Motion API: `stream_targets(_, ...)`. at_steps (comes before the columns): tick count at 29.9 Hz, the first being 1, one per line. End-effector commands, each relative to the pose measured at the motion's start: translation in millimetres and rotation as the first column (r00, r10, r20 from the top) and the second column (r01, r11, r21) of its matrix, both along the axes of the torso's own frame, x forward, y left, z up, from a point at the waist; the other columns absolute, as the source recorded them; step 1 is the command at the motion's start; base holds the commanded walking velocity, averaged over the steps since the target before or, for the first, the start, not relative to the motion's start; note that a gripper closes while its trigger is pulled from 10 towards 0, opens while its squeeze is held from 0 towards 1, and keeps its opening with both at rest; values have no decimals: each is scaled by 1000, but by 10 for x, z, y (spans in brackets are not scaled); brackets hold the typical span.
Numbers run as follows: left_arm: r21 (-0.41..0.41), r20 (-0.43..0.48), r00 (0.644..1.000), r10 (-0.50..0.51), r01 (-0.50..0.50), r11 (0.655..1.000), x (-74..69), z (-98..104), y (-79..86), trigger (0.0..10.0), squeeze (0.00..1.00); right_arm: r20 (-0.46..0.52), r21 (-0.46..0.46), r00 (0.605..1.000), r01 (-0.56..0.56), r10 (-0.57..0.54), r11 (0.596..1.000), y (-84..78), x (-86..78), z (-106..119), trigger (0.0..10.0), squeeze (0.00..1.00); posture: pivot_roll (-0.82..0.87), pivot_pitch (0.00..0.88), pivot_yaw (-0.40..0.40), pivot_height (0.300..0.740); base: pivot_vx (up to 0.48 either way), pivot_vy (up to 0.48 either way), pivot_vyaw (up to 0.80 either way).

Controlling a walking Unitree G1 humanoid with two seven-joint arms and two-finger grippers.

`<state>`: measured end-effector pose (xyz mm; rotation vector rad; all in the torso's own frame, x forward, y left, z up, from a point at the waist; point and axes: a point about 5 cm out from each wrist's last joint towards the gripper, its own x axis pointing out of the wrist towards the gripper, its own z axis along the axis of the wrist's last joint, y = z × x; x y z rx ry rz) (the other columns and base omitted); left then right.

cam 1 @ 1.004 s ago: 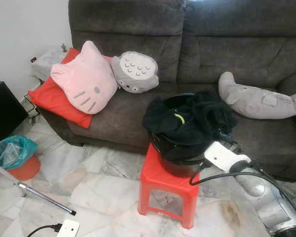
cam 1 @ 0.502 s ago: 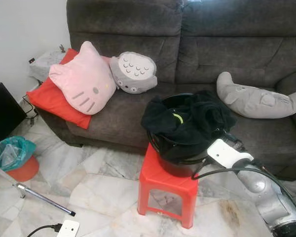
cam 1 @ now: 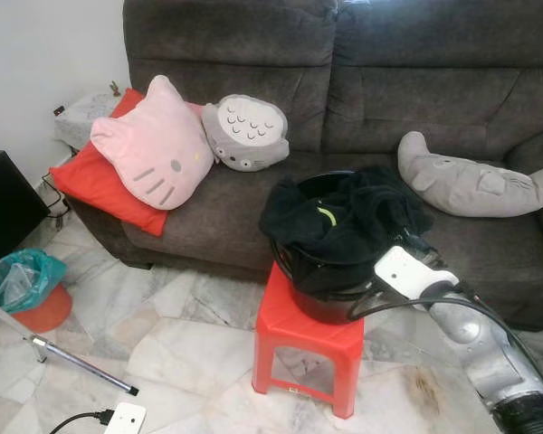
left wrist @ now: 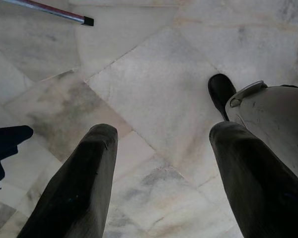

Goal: Hang hanger

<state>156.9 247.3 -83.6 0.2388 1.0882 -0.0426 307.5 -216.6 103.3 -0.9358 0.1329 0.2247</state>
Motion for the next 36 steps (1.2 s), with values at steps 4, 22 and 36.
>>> stream_targets(4, 7, -10, 1000, 12, -12, 1000, -26, 1, 44, 10000, 0, -38, 11, 998, -51, 52, 999, 99, 24, -34, 10000, 0, -178, 0, 85, 740, 0, 0, 0)
stream_targets(22, 11, -7, 1000, 12, -12, 1000, -21, 4, 48, 10000, 0, -122, 26, 983, -133, 135, 991, 209, -31, -172, 10000, 0, -177, 0, 86, 740, 0, 0, 0)
stream_targets(36, 14, -2, 1000, 15, -15, 1000, -24, 4, 50, 10000, 0, 3, 61, 978, -207, 208, 976, 364, 30, -5, 10000, 0, -170, 0, 84, 740, 0, 0, 0)
